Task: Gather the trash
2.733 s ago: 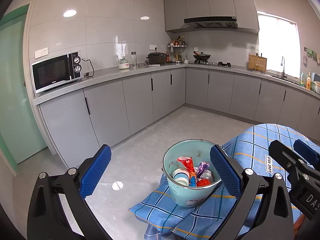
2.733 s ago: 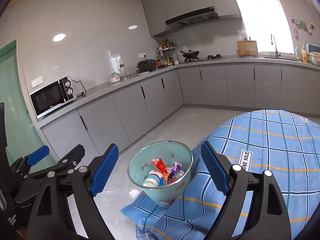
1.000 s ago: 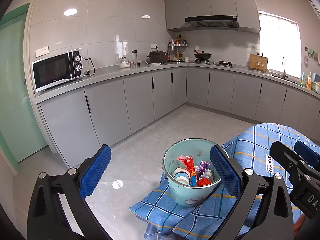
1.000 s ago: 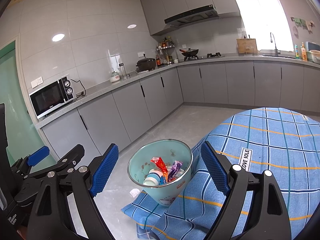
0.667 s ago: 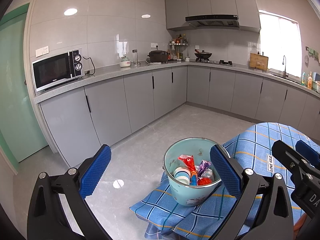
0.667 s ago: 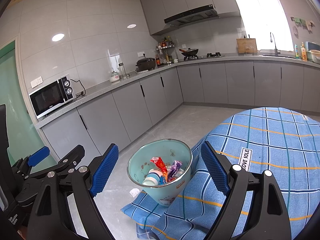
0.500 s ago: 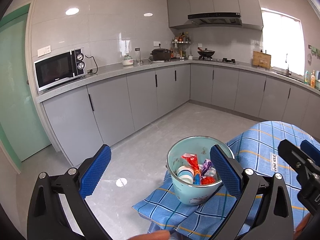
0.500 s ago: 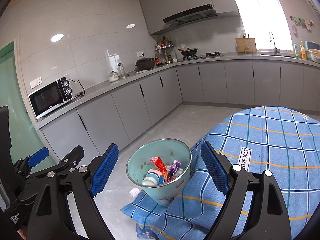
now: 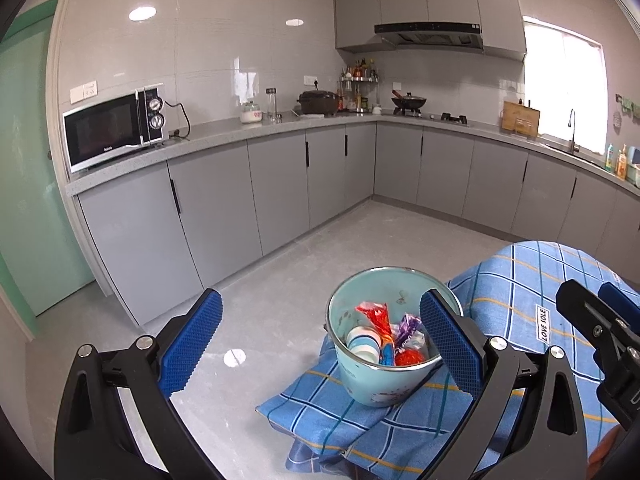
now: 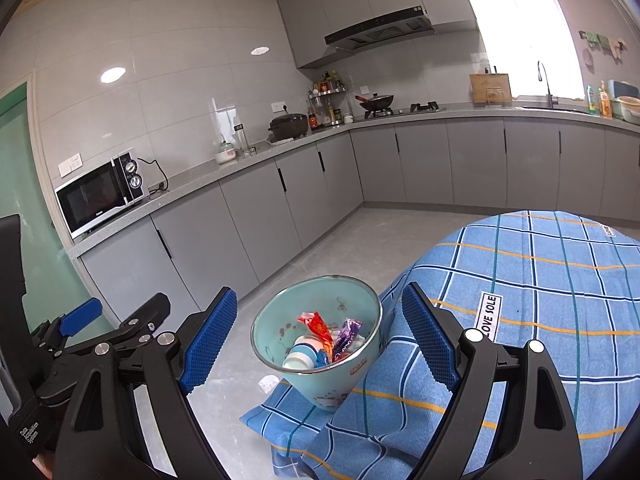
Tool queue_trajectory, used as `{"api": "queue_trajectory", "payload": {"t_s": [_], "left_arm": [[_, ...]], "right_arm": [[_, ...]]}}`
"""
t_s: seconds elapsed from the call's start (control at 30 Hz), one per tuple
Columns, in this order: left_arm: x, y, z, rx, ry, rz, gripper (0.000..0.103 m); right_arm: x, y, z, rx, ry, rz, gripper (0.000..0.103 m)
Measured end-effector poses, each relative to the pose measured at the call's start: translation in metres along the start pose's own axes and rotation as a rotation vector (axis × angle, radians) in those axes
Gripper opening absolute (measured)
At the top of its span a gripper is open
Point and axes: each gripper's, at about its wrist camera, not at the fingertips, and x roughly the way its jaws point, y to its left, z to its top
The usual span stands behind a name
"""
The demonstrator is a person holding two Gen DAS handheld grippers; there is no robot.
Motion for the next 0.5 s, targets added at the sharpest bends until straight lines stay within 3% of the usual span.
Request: {"api": "queue_trajectory", "payload": {"t_s": [0.33,0.5], "left_arm": [[0.0009,-0.0052,-0.0010,0.024,0.004,0.040,0.097],[0.0041,-0.0067,-0.0015,0.033,0.024,0.019,0.097]], "right_arm": [[0.0026,-0.0013,-0.0001,0.011,0.008,-0.009,0.084],[0.0028,-0.0016,-0.0004,0.019,0.012,-0.015,0.084]]}}
